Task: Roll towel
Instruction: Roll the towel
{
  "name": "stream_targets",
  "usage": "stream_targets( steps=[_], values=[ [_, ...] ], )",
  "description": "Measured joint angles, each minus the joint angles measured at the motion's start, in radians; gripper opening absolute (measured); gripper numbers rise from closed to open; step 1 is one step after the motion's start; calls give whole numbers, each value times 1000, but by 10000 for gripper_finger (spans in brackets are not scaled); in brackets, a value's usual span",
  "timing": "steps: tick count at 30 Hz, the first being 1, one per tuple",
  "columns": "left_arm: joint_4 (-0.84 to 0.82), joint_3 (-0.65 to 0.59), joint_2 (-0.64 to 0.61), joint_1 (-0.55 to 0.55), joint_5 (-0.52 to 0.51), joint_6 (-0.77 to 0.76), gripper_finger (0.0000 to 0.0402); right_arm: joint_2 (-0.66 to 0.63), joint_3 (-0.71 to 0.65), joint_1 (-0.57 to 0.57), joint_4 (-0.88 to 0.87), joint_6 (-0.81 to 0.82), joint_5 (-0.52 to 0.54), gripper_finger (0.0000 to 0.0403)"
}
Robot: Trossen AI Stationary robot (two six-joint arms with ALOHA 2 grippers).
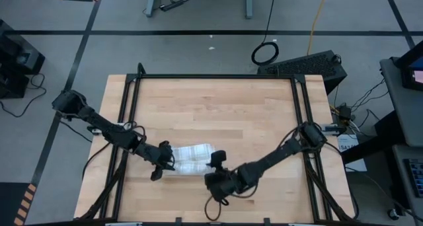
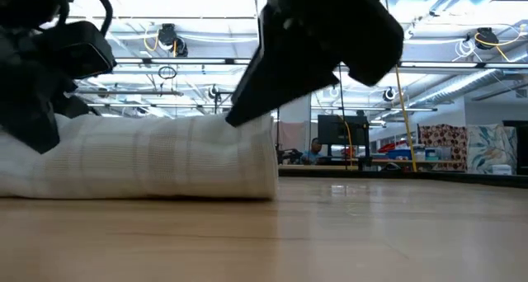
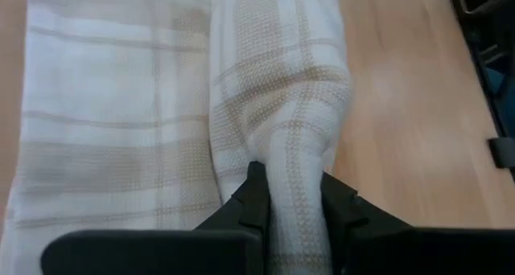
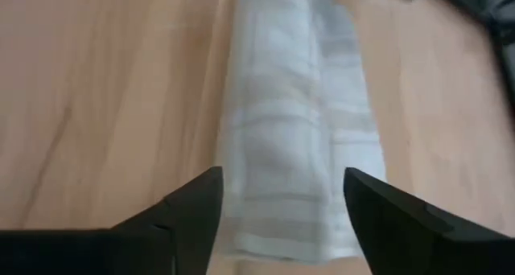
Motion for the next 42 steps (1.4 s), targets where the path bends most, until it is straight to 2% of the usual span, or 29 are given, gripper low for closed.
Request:
stream_targets(
  steps=[2,4,13,24,33,38,42],
  values=[
    [-18,-4,0,12,1,-18,54,5,0,17,28,-7,37,254],
    [-13,-15,-1,22,3,-31,54,18,1,26,52,-27,14,257],
    [-9,-41,-2,31,12,-71,54,84,1,-40,71,0,7,242],
    [-13,-42,0,31,15,-44,54,86,1,-52,78,-191,48,289],
    [-12,-43,0,31,15,-43,54,86,1,-35,57,-300,56,292],
    [-12,-44,1,30,7,-42,54,85,1,-9,49,-359,137,293],
    [-13,-44,1,30,0,-37,54,85,1,-18,43,-359,153,293]
  ],
)
